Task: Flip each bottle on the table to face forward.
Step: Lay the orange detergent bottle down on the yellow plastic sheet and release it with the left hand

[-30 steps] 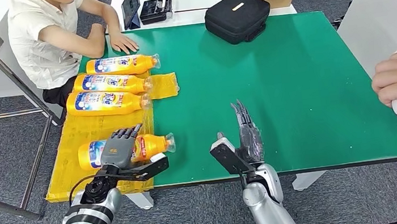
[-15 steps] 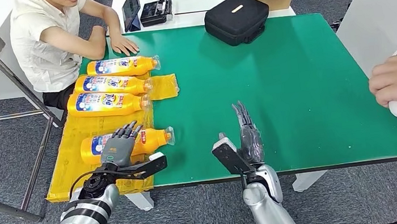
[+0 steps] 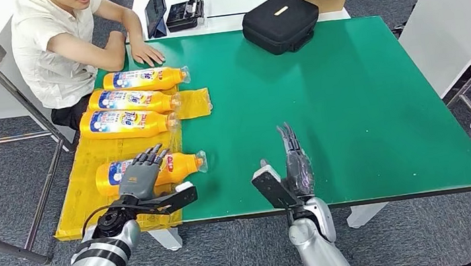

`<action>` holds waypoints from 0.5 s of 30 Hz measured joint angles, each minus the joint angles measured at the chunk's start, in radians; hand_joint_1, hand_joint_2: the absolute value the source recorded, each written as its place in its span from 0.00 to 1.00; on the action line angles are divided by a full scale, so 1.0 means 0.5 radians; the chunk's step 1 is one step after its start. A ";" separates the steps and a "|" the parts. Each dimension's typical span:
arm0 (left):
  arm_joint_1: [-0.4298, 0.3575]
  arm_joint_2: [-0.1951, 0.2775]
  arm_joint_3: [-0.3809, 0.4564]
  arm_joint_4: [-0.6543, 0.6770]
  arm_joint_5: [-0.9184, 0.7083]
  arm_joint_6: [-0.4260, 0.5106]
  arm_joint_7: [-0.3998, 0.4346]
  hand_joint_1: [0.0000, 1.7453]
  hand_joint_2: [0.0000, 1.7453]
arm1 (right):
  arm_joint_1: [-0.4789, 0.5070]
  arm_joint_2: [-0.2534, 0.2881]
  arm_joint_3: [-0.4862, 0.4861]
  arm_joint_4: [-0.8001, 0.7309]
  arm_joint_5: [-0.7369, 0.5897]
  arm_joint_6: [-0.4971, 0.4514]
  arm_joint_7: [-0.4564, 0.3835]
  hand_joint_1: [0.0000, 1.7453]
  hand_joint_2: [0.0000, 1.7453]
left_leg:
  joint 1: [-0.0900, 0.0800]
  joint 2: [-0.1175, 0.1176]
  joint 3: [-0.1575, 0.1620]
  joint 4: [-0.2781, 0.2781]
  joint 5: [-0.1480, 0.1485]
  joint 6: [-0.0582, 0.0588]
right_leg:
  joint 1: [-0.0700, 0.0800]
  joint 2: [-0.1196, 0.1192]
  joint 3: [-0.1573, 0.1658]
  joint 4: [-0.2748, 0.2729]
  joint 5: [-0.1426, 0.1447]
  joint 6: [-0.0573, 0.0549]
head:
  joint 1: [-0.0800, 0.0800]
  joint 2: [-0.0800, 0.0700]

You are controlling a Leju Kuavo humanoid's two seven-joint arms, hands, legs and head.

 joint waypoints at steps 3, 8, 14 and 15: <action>0.068 -0.039 -0.002 -0.111 0.047 -0.025 -0.028 0.00 1.00 | 0.004 0.001 -0.007 -0.001 0.009 -0.001 0.010 0.00 0.00 | 0.000 0.000 -0.004 0.000 0.000 0.000 | 0.000 0.000 -0.004 0.000 0.000 0.000 | 0.000 0.000; 0.134 -0.069 -0.005 -0.225 0.061 -0.040 -0.031 0.00 1.00 | 0.012 0.001 -0.021 -0.005 0.011 -0.001 0.013 0.00 0.00 | -0.001 0.000 -0.010 0.001 0.000 0.000 | -0.001 0.000 -0.011 0.000 0.000 0.000 | 0.000 0.000; 0.204 -0.094 -0.064 -0.408 0.065 0.017 -0.055 0.00 1.00 | 0.025 0.001 -0.029 -0.010 0.059 -0.018 0.028 0.00 0.00 | 0.000 0.000 -0.015 0.001 0.000 0.000 | 0.000 0.000 -0.015 0.000 0.000 0.000 | 0.000 0.000; 0.217 -0.096 -0.084 -0.450 0.052 0.027 -0.047 0.00 1.00 | 0.030 0.002 -0.030 -0.014 0.067 -0.022 0.031 0.00 0.00 | 0.000 0.001 -0.015 0.001 0.000 0.000 | 0.000 0.000 -0.015 0.000 0.000 0.000 | 0.000 0.000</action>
